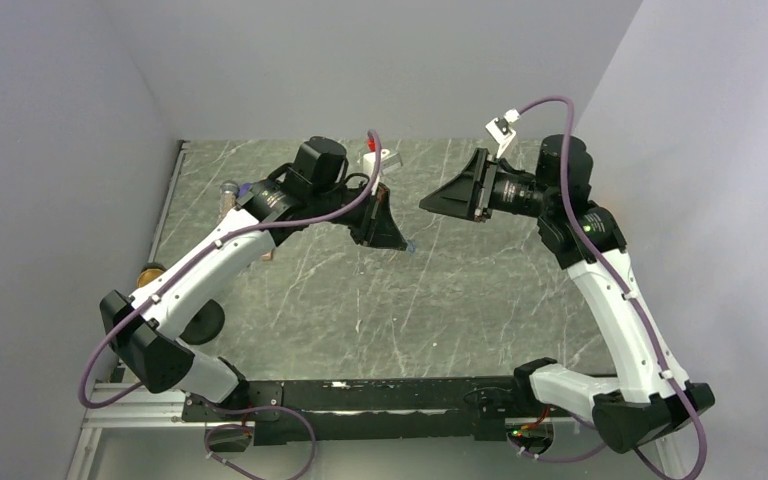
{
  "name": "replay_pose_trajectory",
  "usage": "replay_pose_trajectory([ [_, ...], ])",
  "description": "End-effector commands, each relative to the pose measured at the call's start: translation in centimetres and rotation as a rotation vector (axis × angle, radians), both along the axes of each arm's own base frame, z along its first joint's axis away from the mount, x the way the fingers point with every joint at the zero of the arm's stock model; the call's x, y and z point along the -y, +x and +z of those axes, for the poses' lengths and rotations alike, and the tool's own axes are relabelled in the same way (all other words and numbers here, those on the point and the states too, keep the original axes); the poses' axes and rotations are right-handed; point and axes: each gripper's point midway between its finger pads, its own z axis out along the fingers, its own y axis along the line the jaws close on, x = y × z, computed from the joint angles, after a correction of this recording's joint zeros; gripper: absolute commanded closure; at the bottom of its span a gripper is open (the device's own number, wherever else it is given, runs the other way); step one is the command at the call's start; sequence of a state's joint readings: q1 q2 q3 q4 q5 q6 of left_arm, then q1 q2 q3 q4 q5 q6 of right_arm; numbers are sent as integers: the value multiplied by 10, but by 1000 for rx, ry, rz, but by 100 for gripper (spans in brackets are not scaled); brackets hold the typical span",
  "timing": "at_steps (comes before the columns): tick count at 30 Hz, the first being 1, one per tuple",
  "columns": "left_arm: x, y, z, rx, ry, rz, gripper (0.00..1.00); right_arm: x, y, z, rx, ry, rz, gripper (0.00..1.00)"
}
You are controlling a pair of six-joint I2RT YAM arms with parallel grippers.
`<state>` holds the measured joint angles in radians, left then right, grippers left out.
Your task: Remove the keys from the keyring
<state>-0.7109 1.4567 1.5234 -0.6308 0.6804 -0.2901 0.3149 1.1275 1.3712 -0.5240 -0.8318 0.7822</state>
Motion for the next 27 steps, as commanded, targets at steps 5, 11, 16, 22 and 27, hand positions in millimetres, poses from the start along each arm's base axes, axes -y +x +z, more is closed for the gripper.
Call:
replay_pose_trajectory([
  [5,11,-61,87,-93,-326,-362,100,-1,-34,53,201,120,122,46],
  [11,7,-73,130,-84,-422,-417,100,-1,-48,64,230,143,182,52],
  [16,3,-80,154,-61,-465,-443,100,1,-71,82,283,186,249,53],
  [22,2,-83,165,-68,-482,-449,100,4,-81,82,269,159,274,54],
  [27,8,-82,162,-69,-453,-442,100,4,-83,79,256,155,279,56],
])
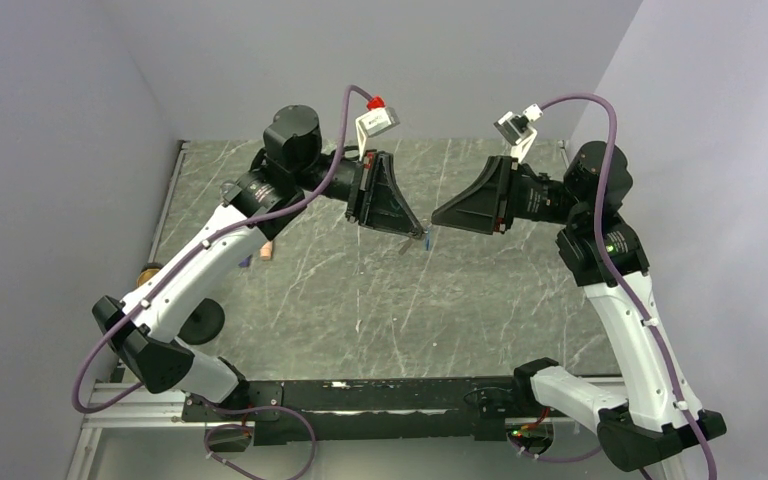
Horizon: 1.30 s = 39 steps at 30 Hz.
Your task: Remove the keys from the keyring
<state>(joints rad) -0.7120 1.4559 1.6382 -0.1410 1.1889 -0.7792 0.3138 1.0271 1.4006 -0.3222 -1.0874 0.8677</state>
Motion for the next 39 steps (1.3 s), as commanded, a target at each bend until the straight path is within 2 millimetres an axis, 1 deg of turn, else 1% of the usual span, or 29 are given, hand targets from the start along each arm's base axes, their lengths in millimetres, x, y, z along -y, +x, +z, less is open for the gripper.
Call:
replay_pose_trajectory([
  [1,-1,-12,18,56,-29,-28,100,3,-13,8,34,1,32,57],
  [9,10,-14,14,45,-12,-38,100,2,-15,9,32,-3,57,62],
  [13,13,-13,14,45,-6,-31,100,3,-16,8,30,-10,62,67],
  [17,14,-10,14,47,-7,-19,100,3,-18,6,26,-17,65,75],
  [24,16,-7,13,48,-5,0,100,5,-20,-1,20,-45,52,81],
  [27,16,-6,14,48,-8,5,100,6,-19,-4,15,-49,44,89],
  [30,16,-6,16,51,-12,8,100,6,-18,-4,11,-49,33,100],
  [34,16,-5,18,59,-16,21,100,5,-18,-4,7,-40,28,100],
  [35,16,-5,19,65,-19,26,99,5,-18,-4,8,-35,29,100],
  [37,14,-5,21,76,-25,36,89,5,-19,-3,9,-25,36,100],
  [39,13,-7,24,87,-35,37,82,5,-21,-2,8,-11,45,100],
])
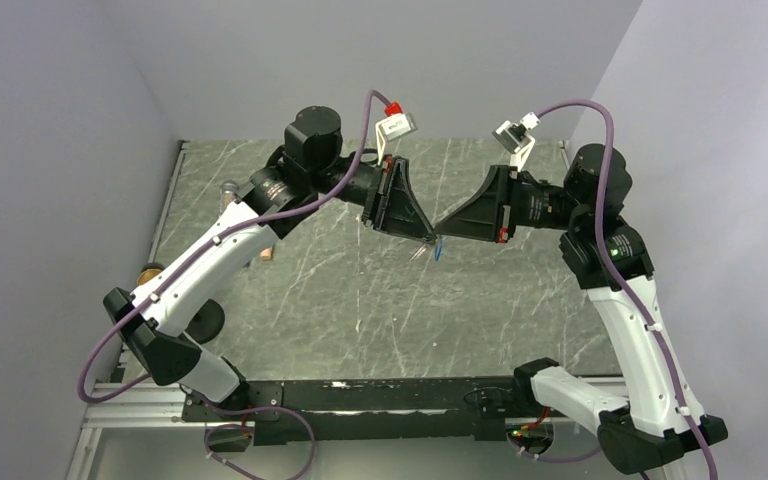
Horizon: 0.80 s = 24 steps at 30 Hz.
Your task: Remove the keys from the keyring
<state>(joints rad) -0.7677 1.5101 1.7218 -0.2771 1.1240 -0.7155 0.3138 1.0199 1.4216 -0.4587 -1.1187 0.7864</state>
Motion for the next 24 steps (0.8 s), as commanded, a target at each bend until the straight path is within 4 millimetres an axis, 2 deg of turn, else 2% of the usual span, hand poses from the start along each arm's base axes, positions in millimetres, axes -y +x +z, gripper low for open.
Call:
replay_pose_trajectory([
  [1,-7,-5,31,110,-90,29,75,2,-10,9,29,44,18,100],
  [4,-9,-6,33,126,-102,40,57,1,-13,12,34,66,29,100],
  [7,-13,-6,37,136,-114,53,46,1,-13,13,36,71,30,100],
  [9,-14,-6,40,143,-122,56,43,1,-13,14,38,72,30,100],
  [13,-18,-8,48,163,-132,62,43,2,-14,19,53,88,25,100],
  [18,-21,-2,48,207,-101,133,47,2,-16,26,78,126,32,100],
  [24,-21,-5,46,236,-75,149,50,1,-14,35,112,153,22,100],
])
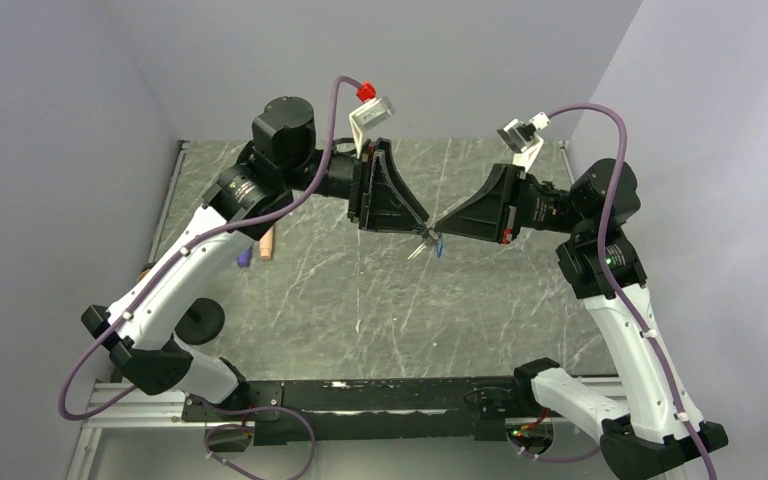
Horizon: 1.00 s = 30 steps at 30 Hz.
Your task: Remove the keys from the keyring
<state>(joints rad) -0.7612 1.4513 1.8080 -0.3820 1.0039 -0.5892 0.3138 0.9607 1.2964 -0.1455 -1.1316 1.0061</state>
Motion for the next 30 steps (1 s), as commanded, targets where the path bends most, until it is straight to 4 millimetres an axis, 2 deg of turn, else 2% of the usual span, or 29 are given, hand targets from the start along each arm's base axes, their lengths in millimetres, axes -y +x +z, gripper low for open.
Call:
replay_pose_trajectory([
  [1,-7,-9,14,85,-11,24,50,2,-6,22,101,54,-5,100],
  [14,-3,-13,12,92,6,-2,62,2,-3,33,137,98,-26,100],
  [17,0,-10,14,95,3,-2,69,2,-2,33,135,105,-22,100],
  [23,4,-8,19,89,-23,-10,78,1,-1,33,131,121,-26,100],
  [30,4,-6,31,115,-42,4,97,2,4,39,135,166,-51,100],
])
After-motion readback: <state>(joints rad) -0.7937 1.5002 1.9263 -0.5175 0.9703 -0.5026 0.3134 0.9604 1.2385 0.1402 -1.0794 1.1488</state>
